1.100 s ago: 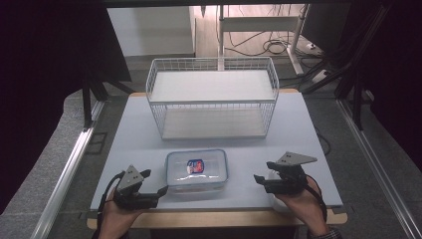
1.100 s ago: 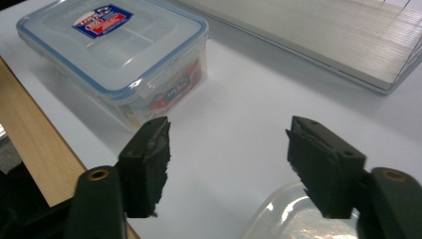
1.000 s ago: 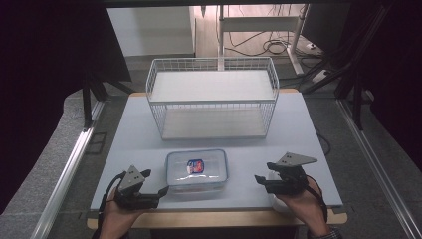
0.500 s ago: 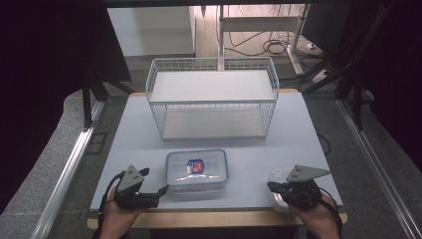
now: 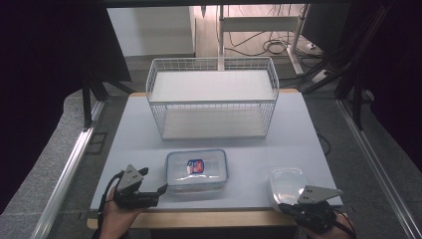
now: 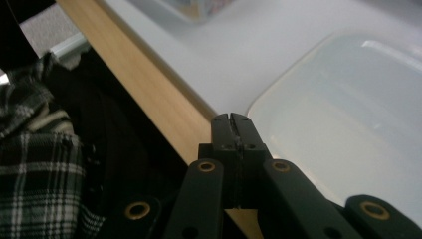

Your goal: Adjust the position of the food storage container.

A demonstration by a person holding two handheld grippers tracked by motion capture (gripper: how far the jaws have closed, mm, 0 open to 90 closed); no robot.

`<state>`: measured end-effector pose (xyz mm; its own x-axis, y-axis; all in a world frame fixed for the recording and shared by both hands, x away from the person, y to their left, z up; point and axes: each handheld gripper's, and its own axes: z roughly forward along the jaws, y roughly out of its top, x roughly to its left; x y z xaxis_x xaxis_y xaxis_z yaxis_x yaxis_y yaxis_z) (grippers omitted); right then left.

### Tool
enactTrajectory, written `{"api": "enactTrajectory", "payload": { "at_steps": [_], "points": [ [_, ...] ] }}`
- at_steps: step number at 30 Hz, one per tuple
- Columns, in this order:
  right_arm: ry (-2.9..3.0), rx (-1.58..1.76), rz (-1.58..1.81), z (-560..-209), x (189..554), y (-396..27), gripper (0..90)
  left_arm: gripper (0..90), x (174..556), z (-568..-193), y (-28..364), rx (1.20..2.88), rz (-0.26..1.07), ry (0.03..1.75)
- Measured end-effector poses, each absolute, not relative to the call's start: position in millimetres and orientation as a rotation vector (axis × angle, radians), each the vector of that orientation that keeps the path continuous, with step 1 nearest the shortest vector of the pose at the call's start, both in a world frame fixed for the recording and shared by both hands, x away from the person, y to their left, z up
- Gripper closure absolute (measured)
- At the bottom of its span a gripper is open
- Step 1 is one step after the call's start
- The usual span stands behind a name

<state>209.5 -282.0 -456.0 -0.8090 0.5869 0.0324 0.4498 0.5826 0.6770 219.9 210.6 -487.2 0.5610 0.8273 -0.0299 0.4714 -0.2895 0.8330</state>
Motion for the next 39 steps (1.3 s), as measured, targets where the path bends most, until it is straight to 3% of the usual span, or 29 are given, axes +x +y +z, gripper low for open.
{"api": "enactTrajectory", "payload": {
  "at_steps": [12, 39],
  "points": [
    [2.606, 0.897, 0.944, -462.4, 225.1, -288.3, 89.0, 14.2, 220.9, -488.7, 212.5, 1.955, 0.53, 1.058],
    [2.463, 1.036, 0.952, -464.8, 299.5, -314.4, 89.1, 14.4, 224.1, -492.3, 215.8, 1.969, 0.533, 1.085]
  ]
}}
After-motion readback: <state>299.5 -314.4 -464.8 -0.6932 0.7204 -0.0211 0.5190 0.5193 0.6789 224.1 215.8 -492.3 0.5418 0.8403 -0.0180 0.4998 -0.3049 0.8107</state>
